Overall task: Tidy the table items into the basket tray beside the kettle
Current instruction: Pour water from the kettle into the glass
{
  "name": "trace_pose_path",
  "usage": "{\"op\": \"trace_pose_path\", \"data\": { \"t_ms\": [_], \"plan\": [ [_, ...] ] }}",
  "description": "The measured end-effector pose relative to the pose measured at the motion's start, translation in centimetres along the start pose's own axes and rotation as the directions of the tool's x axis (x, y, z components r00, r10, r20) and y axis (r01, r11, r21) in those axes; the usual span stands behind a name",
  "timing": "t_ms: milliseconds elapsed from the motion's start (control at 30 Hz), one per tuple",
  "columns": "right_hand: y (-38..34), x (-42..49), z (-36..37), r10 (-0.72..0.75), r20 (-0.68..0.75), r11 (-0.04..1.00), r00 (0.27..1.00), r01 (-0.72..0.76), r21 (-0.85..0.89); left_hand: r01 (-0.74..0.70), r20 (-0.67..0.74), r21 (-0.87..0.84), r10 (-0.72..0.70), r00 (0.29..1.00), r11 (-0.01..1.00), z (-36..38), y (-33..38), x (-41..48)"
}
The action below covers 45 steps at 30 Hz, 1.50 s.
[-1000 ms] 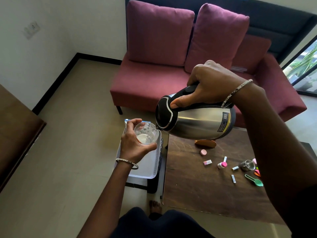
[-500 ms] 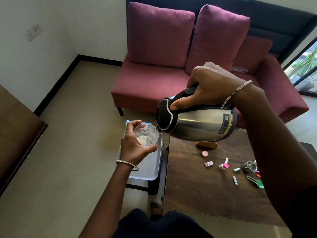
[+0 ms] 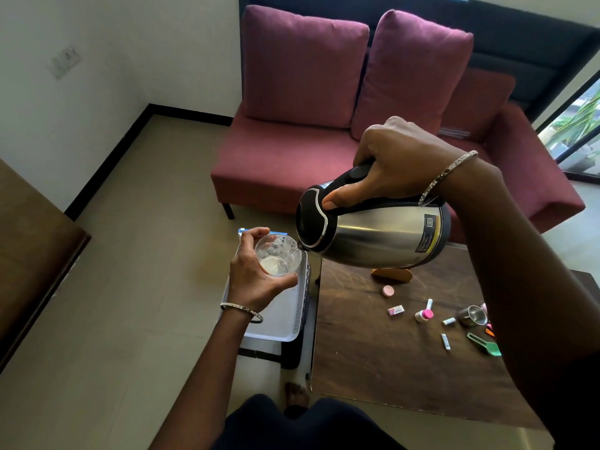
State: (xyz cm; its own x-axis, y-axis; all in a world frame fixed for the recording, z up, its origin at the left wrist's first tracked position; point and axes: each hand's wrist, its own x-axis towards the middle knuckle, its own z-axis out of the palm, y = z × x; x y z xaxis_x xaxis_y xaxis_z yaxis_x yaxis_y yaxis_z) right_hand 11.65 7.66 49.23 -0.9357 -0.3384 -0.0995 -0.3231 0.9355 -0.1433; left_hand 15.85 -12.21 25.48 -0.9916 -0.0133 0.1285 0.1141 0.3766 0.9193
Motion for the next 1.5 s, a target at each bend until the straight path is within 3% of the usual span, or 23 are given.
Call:
{"op": "trace_pose_path", "data": {
  "t_ms": [1500],
  "plan": [
    [-0.15,0.71,0.45,-0.007,0.03,0.999,1.0,0.008,-0.042,-0.036,0.009,0.015,0.035,0.999,0.999,-0.1,-0.02,-0.21]
  ]
}}
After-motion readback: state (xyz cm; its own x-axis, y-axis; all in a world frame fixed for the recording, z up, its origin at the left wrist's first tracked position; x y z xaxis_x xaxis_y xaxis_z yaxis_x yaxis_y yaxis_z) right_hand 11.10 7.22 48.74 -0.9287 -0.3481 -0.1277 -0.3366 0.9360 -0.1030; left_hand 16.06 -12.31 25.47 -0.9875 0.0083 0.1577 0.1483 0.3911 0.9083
